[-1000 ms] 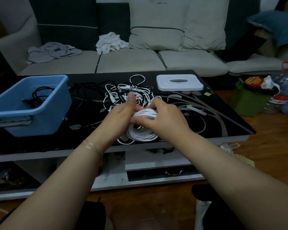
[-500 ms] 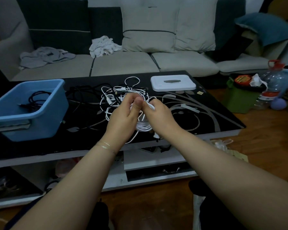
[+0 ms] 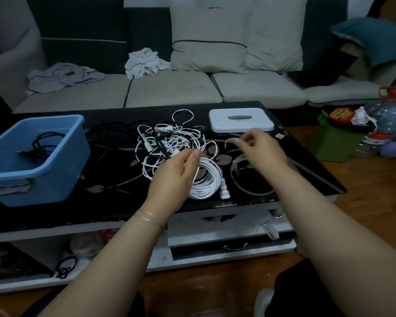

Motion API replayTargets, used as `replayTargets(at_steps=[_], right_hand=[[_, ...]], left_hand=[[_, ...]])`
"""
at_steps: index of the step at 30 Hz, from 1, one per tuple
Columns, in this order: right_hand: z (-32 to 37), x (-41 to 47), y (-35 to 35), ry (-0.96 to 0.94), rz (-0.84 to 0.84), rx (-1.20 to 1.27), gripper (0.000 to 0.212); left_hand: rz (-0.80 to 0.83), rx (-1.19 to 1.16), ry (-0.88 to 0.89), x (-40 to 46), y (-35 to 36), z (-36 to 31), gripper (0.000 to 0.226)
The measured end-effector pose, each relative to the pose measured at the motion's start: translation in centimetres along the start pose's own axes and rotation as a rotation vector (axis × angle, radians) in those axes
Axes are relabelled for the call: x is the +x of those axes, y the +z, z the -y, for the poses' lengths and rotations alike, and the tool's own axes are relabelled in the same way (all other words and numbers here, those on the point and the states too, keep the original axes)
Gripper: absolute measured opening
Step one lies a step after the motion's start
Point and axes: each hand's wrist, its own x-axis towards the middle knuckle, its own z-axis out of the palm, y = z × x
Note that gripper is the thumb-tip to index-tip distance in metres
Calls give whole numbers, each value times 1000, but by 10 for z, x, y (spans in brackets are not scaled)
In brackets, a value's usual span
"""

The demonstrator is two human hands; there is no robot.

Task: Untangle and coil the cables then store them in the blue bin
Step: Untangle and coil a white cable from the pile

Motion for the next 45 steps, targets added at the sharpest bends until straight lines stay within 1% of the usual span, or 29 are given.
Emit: replayTargets(at_steps=[2,4,6,8,10,11,13,16,20,22,27,30,34,36,38,40,41,43,45], right_hand=[[-30,20,-2,64,-41,-119,29],[-51,31,0,100,-40,-144,37],[-63,33,7,128,10,-158,47],[-68,34,14,156,62,-196,51],[-69,34,18,182,80,-233,47],[-70,35,21,176,72,-256,42],[-72,40,28,151,55,-313,32],[-74,46,34,131,27,-336,27],[-70,51,33,79,-100,-225,23],[-67,52,34,73,-145,-135,21],[-55,52,31,47,-139,148,18],[-44,52,24,19,-155,274,19],[-34,46,21,98,-194,405,20],[-20,40,15,110,-197,516,19],[4,28,7,100,-123,697,17],[30,7,7,136,74,941,11],[42,-6,11,151,179,1022,10],[59,-29,25,165,333,1050,14],[66,-43,37,189,412,1041,15]], left_hand=[[12,15,3,4,5,0,38],[24,22,13,11,10,0,39],[24,11,10,15,12,0,35],[25,12,-3,20,15,-1,29],[5,1,4,22,16,-2,29],[-12,3,14,24,18,-2,32],[-42,42,43,26,20,-3,44],[-43,120,67,29,21,-4,46],[-46,208,48,34,20,3,40],[-46,220,35,34,17,6,44],[-93,187,-44,35,13,14,39],[-125,176,-117,39,13,20,42],[-137,129,-167,40,15,26,48],[-146,124,-176,40,17,26,49],[-158,120,-193,38,19,24,48],[-170,126,-214,37,20,22,46],[-178,132,-223,36,21,20,46],[-183,145,-240,34,22,15,44],[-183,138,-246,33,23,11,39]])
